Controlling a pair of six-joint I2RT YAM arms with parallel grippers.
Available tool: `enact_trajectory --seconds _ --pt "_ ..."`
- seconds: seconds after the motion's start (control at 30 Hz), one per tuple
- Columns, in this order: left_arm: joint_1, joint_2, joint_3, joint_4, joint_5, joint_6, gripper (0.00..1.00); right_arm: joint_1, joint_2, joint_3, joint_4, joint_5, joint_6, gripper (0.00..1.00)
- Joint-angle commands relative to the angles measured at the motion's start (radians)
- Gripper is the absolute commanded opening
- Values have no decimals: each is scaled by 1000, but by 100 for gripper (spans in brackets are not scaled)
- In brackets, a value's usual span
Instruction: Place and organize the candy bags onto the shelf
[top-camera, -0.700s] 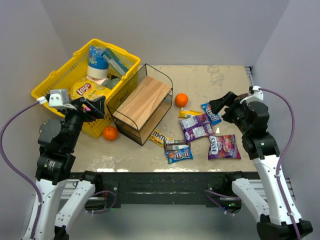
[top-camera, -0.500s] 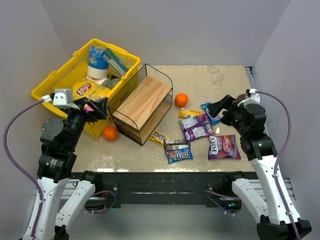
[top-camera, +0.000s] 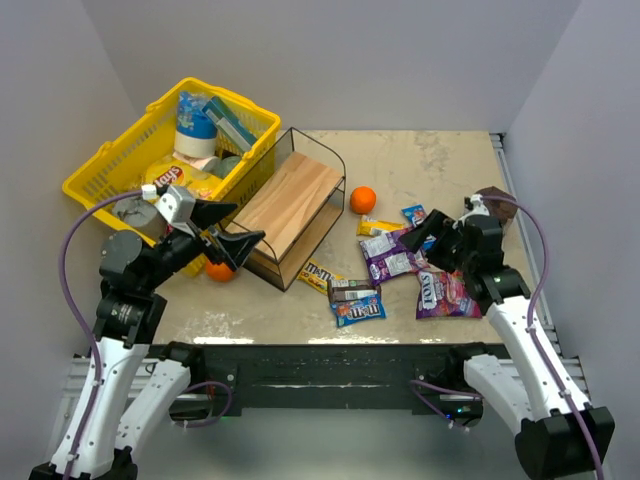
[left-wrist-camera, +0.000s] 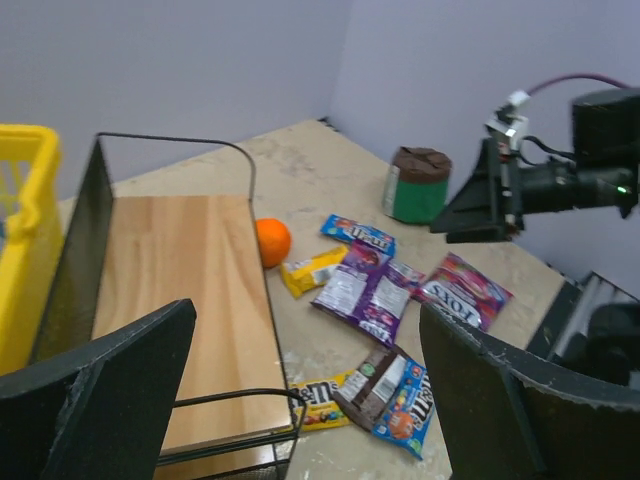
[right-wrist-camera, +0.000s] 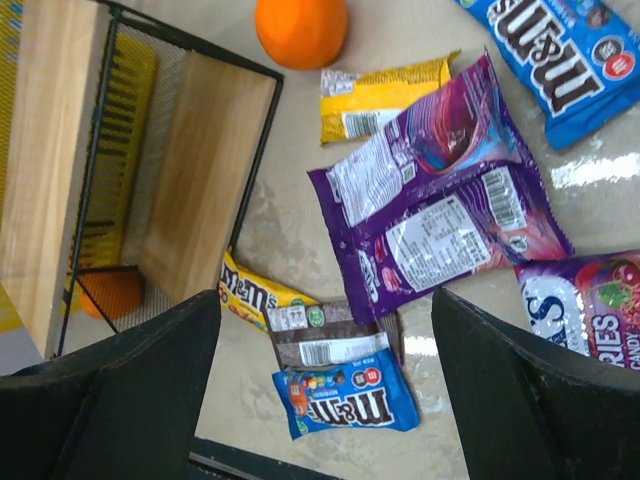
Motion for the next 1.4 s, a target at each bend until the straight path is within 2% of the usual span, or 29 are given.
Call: enact_trajectory --seconds 0.0,0.2,0.33,0.53,0.67,0.83,1.37 --pt "2 -17 -42 210 296 -47 100 61 -8 -52 74 -42 35 89" --pt "-1 -5 -60 279 304 -122 99 219 49 -106 135 28 92 88" --pt "-2 18 -60 233 141 -155 100 264 81 -153 192 47 112 86" --pt "-2 78 -27 115 5 -152 99 302 139 -158 133 78 81 78" --pt "-2 104 -19 109 -19 -164 98 327 156 -189 91 76 99 71" --pt "-2 110 -24 110 -49 -169 98 345 155 -222 47 120 86 69" --pt "-2 133 -17 92 -52 -161 98 447 285 -307 238 55 82 58"
